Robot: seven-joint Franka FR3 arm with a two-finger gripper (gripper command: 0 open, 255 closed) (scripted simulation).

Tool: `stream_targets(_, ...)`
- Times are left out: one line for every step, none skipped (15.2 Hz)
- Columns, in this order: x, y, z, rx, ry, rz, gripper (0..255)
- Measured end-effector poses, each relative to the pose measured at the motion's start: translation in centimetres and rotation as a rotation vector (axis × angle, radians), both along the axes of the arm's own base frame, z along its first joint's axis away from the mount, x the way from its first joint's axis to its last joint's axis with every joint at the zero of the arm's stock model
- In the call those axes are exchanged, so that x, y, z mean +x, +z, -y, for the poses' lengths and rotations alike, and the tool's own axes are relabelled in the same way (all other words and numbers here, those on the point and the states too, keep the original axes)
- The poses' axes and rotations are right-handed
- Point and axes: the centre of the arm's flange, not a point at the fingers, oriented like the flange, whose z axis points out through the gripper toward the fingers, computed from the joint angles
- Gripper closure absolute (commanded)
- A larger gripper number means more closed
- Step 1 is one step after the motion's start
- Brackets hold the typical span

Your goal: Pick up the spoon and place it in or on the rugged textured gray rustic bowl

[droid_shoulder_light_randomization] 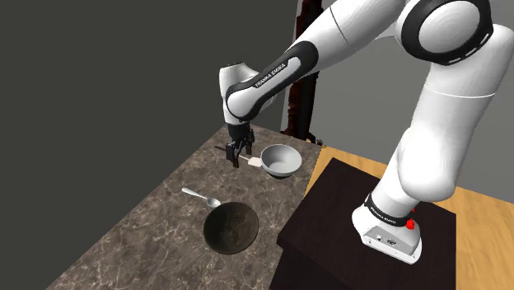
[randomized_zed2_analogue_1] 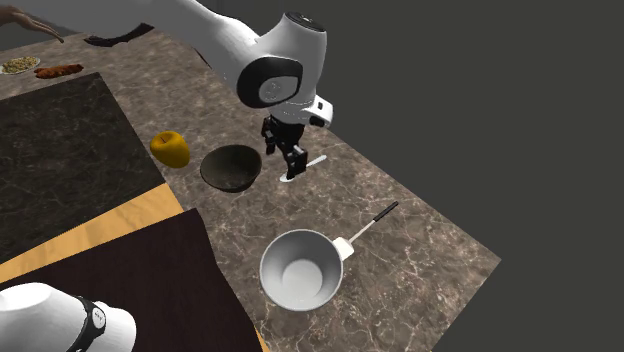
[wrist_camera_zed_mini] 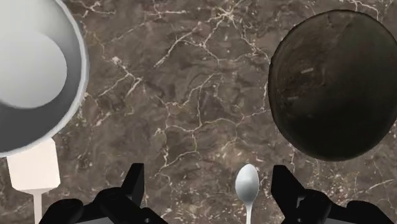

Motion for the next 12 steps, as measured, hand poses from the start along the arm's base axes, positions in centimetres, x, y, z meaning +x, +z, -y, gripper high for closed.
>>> stream_targets(0.7,-0.8,-0.8,0.002,0.003,0.001,0)
stream_targets(1.7,-1.5,-1.3,0.004,0.005,0.002,0)
stream_targets(2.5,-2.1,-1.9,0.006,0.008,0.004,0)
stream_targets(3.3,-3.3,-2.4,0.008,0.01,0.006,0)
stream_targets(4.0,-4.1,-3.1,0.01,0.013,0.006,0)
stream_targets(4.6,-5.0,-3.5,0.012,0.016,0.007,0)
stream_targets(5.4,-5.6,-4.6,0.014,0.018,0.009,0)
stream_targets(6.1,-6.2,-5.0,0.016,0.021,0.01,0)
stream_targets(7.0,-7.1,-5.7,0.018,0.023,0.012,0)
stream_targets(7.7,-7.9,-6.4,0.02,0.026,0.012,0)
stream_targets(8.7,-8.9,-7.0,0.022,0.029,0.014,0)
stream_targets(9.5,-9.9,-7.9,0.024,0.031,0.015,0)
